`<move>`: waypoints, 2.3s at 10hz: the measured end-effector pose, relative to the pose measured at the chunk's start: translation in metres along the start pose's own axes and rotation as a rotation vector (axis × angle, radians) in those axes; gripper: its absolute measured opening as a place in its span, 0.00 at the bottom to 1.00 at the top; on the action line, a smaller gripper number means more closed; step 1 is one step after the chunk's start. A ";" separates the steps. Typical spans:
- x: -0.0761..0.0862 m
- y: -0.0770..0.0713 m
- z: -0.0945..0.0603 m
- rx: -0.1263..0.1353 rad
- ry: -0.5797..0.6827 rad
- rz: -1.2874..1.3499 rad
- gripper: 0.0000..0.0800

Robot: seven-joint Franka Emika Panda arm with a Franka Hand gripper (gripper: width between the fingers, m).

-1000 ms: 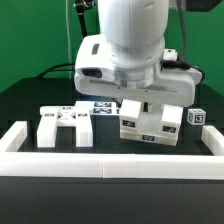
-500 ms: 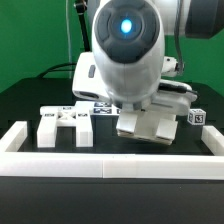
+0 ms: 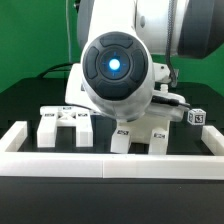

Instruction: Assemble chair

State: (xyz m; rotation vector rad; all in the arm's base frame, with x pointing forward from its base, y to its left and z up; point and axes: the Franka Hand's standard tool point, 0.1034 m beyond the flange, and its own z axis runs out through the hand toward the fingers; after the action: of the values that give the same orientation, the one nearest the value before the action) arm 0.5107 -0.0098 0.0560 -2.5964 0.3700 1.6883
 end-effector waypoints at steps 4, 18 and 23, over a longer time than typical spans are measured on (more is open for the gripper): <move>-0.018 0.006 -0.023 -0.005 0.037 -0.028 0.81; -0.039 0.035 -0.073 0.012 0.200 -0.117 0.81; -0.008 0.011 -0.097 0.034 0.728 -0.135 0.81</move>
Offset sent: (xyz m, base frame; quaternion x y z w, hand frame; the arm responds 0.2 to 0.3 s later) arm 0.0207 -0.0098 0.0332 -0.0182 -0.0045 -0.0275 0.9994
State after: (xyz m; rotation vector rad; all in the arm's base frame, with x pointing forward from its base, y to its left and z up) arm 0.5925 -0.0337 0.1050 -3.0324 0.2134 0.6391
